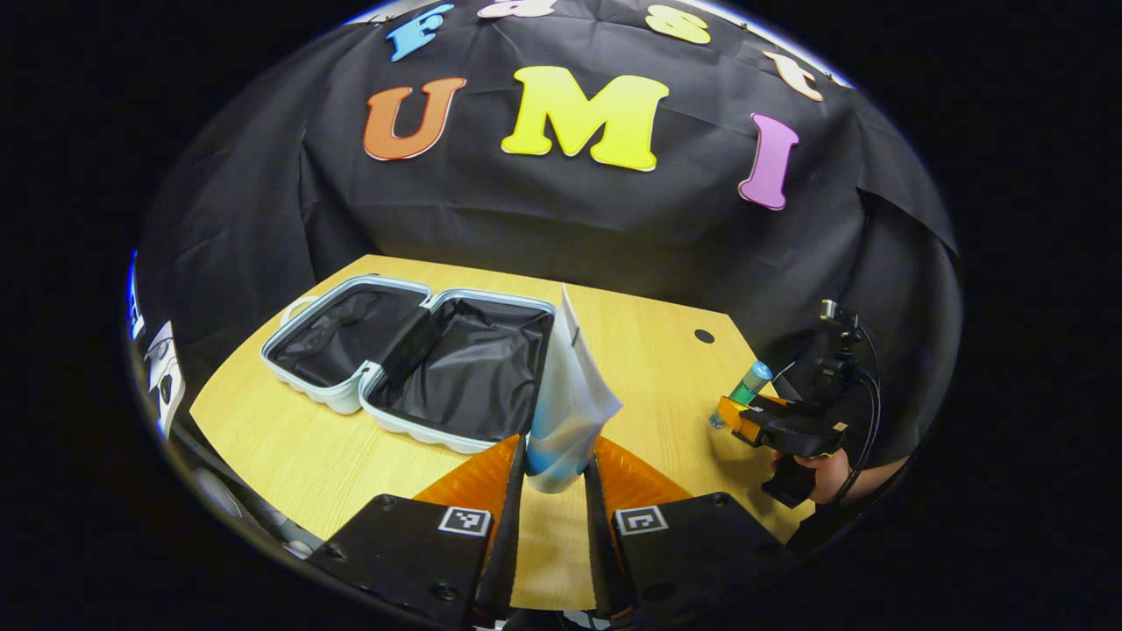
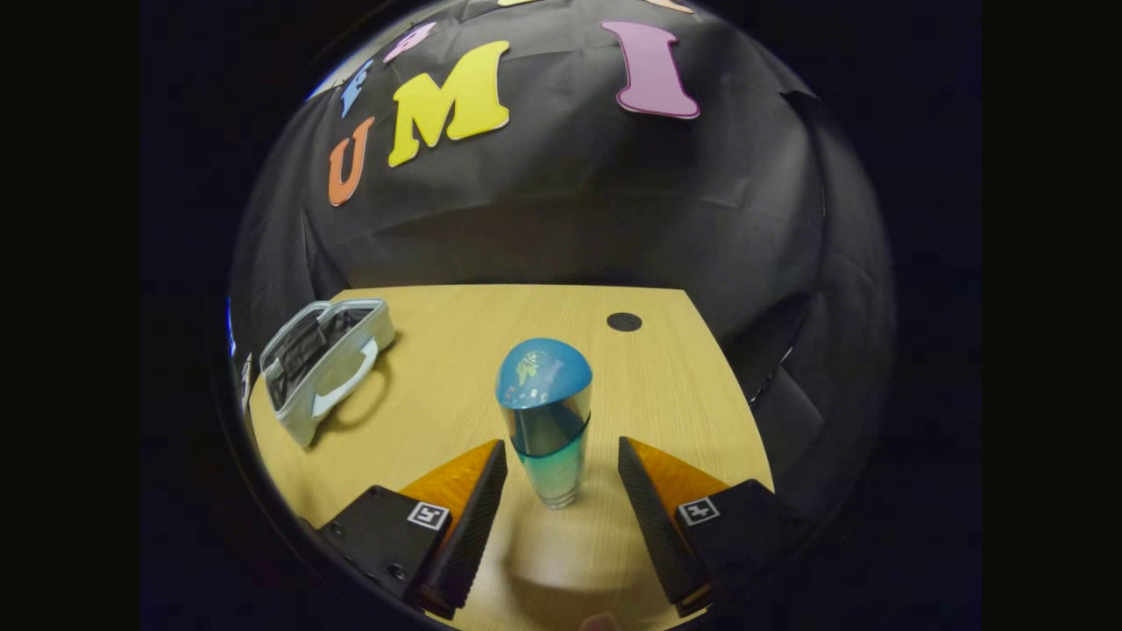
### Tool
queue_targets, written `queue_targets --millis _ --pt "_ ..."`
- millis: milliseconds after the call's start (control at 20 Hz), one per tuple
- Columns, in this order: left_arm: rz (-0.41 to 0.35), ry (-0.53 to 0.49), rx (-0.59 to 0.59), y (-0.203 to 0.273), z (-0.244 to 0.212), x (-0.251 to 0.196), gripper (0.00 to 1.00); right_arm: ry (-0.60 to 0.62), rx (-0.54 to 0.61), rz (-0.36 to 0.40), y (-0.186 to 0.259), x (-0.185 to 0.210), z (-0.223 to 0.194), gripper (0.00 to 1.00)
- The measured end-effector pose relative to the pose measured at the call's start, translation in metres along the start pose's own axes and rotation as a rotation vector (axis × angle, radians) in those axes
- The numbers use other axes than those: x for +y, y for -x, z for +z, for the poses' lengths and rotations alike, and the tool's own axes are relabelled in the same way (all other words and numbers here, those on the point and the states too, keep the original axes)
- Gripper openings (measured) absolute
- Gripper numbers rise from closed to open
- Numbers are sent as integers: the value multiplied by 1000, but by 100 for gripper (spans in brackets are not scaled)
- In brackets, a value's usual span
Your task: First open the suitcase, pack the skin care products into it, and then close the suitcase.
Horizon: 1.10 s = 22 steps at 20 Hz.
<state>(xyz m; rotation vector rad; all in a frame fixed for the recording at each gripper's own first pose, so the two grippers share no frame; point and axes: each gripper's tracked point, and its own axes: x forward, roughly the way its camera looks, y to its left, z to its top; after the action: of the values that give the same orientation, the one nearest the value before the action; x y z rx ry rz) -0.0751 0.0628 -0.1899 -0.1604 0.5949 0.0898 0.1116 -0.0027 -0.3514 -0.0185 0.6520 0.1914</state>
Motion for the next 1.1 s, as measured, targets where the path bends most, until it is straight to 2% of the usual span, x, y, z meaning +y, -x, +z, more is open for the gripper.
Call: queue_targets --millis 50,100,200,300,500,650,800,900,950,1000,1100 --pt "11 4 0 1 1 7 37 6 8 -9 -1 -1 -3 67" --pt "21 5 -1 1 3 13 37 12 7 -16 -2 -3 -2 65" --pt "39 5 -8 0 11 29 37 23 2 -18 -1 0 1 48" --pt "49 9 -6 -3 17 46 37 35 9 -17 -4 2 2 40" --pt "72 17 14 -15 33 88 37 -6 37 -4 9 5 2 37" --pt "50 58 81 -37 35 116 37 -48 56 38 35 14 9 37" --pt "-14 126 153 -69 40 130 37 -123 51 79 72 22 28 37" --pt "-12 93 226 -95 42 145 37 -173 45 112 97 31 41 36" --pt "-17 81 263 -107 41 149 45 -194 38 127 111 33 48 37" --pt "-32 79 320 -120 38 150 38 -211 31 137 123 36 55 35" --pt "-76 76 425 -146 30 148 37 -218 26 164 145 41 63 37"
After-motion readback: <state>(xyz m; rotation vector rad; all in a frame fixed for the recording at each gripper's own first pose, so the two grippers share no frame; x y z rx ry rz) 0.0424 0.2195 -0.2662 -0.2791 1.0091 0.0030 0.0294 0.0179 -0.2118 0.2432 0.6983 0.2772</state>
